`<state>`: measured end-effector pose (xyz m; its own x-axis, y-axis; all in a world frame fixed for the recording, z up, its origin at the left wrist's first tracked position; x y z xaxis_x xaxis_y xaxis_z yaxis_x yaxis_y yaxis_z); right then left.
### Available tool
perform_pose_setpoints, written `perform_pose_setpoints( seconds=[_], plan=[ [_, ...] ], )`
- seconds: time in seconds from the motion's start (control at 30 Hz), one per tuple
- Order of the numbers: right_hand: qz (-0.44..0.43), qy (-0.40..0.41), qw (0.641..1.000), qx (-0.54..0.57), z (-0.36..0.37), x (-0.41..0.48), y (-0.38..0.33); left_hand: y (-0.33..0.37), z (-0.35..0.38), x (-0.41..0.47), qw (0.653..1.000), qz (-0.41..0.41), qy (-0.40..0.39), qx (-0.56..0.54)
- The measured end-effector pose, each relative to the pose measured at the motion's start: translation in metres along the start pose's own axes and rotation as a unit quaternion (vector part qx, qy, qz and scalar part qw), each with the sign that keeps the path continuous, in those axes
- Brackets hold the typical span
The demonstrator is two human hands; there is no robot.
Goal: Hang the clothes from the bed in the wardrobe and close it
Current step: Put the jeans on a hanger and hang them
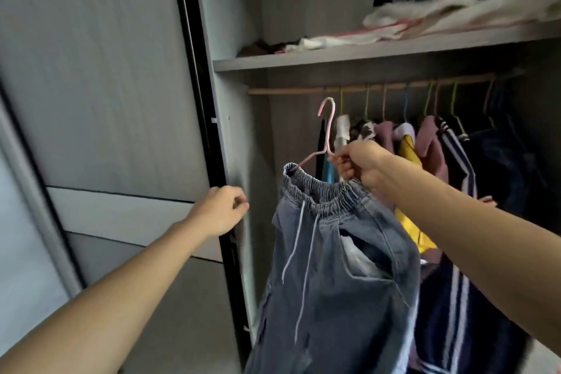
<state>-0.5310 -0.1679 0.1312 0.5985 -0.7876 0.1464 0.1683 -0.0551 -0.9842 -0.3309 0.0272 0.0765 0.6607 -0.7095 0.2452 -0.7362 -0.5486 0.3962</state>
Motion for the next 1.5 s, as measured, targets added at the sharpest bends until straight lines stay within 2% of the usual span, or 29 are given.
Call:
perform_pose_setpoints(
  seconds=[0.17, 0.37, 0.53, 0.73, 0.87, 1.0, 1.1, 1.23, 1.37, 1.5],
  plan=[
    [0.01, -0.014, 0.997, 0.074, 0.043, 0.092, 0.005, -0.002, 0.0, 0.077, 0.998, 0.03, 0.036, 0.049],
    [0.012, -0.021, 0.995, 0.092, 0.098, 0.19, -0.002, -0.024, -0.022, 0.141, 0.983, 0.032, 0.147, 0.102],
    [-0.013, 0.011, 0.996, 0.093, 0.138, 0.273, -0.006, -0.038, -0.038, 0.18, 0.952, 0.102, 0.24, 0.159],
    [-0.076, 0.074, 0.992, 0.066, 0.17, 0.341, -0.007, -0.066, -0.046, 0.216, 0.906, 0.234, 0.338, 0.1],
    [-0.078, 0.122, 0.989, 0.039, 0.186, 0.383, 0.013, -0.077, -0.045, 0.231, 0.876, 0.331, 0.349, 0.043],
    [-0.059, 0.141, 0.988, 0.01, 0.205, 0.4, 0.048, -0.083, -0.04, 0.24, 0.852, 0.378, 0.362, -0.015],
    [-0.053, 0.121, 0.991, 0.013, 0.217, 0.398, 0.061, -0.085, -0.037, 0.244, 0.842, 0.394, 0.367, -0.025],
    [-0.049, 0.068, 0.993, -0.08, 0.203, 0.387, 0.059, -0.087, -0.036, 0.245, 0.845, 0.395, 0.359, -0.027],
    [-0.063, 0.108, 0.983, -0.137, 0.171, 0.36, 0.051, -0.086, -0.037, 0.241, 0.856, 0.391, 0.337, -0.02],
    [-0.072, 0.129, 0.969, -0.197, 0.129, 0.317, 0.038, -0.075, -0.038, 0.229, 0.888, 0.329, 0.321, 0.004]
  ],
)
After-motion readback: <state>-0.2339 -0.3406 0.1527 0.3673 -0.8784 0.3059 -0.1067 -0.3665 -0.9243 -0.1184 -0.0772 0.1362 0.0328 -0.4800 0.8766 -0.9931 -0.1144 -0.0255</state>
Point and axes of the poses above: each hand's wrist, its own x-axis towards the middle knuckle, its own z-axis out of the palm, y = z × x, the point moved 1 cm from there along x, towards the middle knuckle, and after that the axes turned 14 degrees about -z, right-handed, at the moved point
